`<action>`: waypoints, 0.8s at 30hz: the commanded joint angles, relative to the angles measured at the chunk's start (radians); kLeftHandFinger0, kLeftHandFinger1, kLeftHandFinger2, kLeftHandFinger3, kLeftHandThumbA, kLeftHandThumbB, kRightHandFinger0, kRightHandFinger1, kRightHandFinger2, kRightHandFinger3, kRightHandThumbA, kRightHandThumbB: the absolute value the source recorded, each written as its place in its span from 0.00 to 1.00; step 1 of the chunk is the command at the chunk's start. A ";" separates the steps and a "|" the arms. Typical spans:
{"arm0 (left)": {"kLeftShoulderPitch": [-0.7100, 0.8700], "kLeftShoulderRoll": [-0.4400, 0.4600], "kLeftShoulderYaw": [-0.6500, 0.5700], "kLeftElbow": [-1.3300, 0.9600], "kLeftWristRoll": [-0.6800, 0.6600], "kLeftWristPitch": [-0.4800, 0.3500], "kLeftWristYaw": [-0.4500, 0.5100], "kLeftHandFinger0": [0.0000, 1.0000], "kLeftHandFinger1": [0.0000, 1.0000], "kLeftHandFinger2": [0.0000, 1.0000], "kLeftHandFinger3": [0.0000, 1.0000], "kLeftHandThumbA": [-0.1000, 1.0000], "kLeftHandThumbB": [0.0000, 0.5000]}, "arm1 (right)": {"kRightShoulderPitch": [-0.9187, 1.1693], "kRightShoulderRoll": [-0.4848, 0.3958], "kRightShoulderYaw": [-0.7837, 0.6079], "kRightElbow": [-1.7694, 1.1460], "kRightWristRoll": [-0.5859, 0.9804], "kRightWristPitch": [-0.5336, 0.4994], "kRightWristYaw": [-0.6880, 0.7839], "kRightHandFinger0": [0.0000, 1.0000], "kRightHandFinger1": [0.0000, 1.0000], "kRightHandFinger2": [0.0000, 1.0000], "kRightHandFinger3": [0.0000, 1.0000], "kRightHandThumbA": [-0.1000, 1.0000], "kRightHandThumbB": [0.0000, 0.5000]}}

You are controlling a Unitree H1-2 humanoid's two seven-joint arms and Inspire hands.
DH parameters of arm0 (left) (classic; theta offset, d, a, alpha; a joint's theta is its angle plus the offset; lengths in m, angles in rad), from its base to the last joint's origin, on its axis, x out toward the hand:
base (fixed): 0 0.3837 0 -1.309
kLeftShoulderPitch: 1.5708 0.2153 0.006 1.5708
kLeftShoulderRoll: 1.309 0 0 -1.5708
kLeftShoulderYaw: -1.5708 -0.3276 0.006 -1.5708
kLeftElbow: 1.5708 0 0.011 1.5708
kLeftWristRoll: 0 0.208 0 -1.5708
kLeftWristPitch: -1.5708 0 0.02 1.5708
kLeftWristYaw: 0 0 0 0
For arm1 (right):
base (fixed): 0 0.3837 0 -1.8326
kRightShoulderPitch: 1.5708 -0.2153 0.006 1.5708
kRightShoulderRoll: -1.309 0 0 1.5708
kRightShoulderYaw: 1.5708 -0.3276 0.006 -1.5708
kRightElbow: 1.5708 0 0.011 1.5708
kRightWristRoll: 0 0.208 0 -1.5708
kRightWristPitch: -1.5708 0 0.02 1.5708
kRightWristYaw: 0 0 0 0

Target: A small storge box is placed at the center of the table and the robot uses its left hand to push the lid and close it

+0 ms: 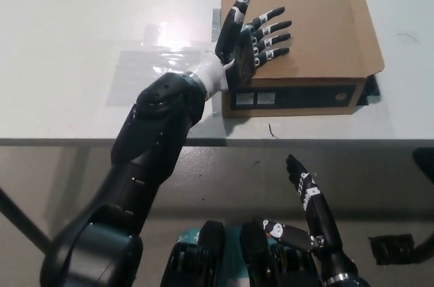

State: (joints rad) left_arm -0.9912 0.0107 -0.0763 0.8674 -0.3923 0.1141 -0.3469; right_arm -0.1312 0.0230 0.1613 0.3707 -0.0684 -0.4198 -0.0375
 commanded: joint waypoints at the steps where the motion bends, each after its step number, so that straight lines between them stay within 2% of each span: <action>1: 0.019 0.016 0.004 -0.035 0.043 -0.001 -0.032 1.00 1.00 1.00 1.00 1.00 0.85 | -0.029 -0.005 0.007 -0.032 -0.008 -0.050 0.012 1.00 1.00 1.00 1.00 1.00 0.64; 3: 0.036 0.027 0.011 -0.122 0.034 0.028 -0.032 1.00 1.00 1.00 1.00 1.00 0.89 | -0.029 -0.005 0.008 -0.032 -0.015 -0.050 0.007 1.00 1.00 1.00 1.00 1.00 0.64; 8: 0.100 0.050 0.038 -0.488 -0.036 0.142 -0.046 1.00 1.00 1.00 1.00 1.00 0.87 | -0.032 -0.008 0.007 -0.026 -0.014 -0.050 0.008 1.00 1.00 1.00 1.00 1.00 0.64; 10: 0.129 0.065 0.034 -0.639 -0.039 0.158 -0.041 1.00 1.00 1.00 1.00 1.00 0.88 | -0.030 -0.010 0.009 -0.024 -0.019 -0.050 0.006 1.00 1.00 1.00 1.00 1.00 0.63; 12: 0.153 0.082 0.033 -0.786 -0.048 0.188 -0.031 1.00 1.00 1.00 1.00 1.00 0.84 | -0.032 -0.011 0.008 -0.020 -0.016 -0.050 0.011 1.00 1.00 1.00 1.00 1.00 0.64; 15: 0.202 0.113 0.039 -1.007 -0.080 0.218 -0.024 1.00 1.00 1.00 1.00 1.00 0.87 | -0.030 -0.015 0.010 -0.020 -0.020 -0.050 0.010 1.00 1.00 1.00 1.00 1.00 0.62; 17: 0.291 0.150 0.042 -1.197 -0.105 0.231 -0.023 1.00 1.00 1.00 1.00 1.00 0.87 | -0.003 -0.015 0.016 -0.030 -0.023 -0.050 0.012 1.00 1.00 1.00 1.00 1.00 0.62; 20: 0.388 0.178 0.043 -1.318 -0.107 0.220 -0.022 1.00 1.00 1.00 1.00 1.00 0.84 | -0.004 -0.019 0.017 -0.032 -0.021 -0.050 0.015 1.00 1.00 1.00 1.00 1.00 0.60; 22: 0.464 0.203 0.032 -1.333 -0.063 0.146 -0.055 1.00 1.00 1.00 1.00 1.00 0.80 | -0.024 -0.023 0.010 -0.020 -0.009 -0.050 0.026 1.00 1.00 1.00 1.00 1.00 0.61; 24: 0.536 0.216 0.013 -1.326 -0.010 0.072 -0.080 1.00 1.00 1.00 1.00 1.00 0.72 | -0.034 -0.029 0.008 -0.016 -0.010 -0.050 0.028 1.00 1.00 1.00 1.00 1.00 0.62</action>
State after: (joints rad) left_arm -0.6125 0.1088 -0.0560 0.0226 -0.3992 0.2334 -0.3503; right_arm -0.1201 0.0096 0.1614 0.3889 -0.0685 -0.4192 -0.0369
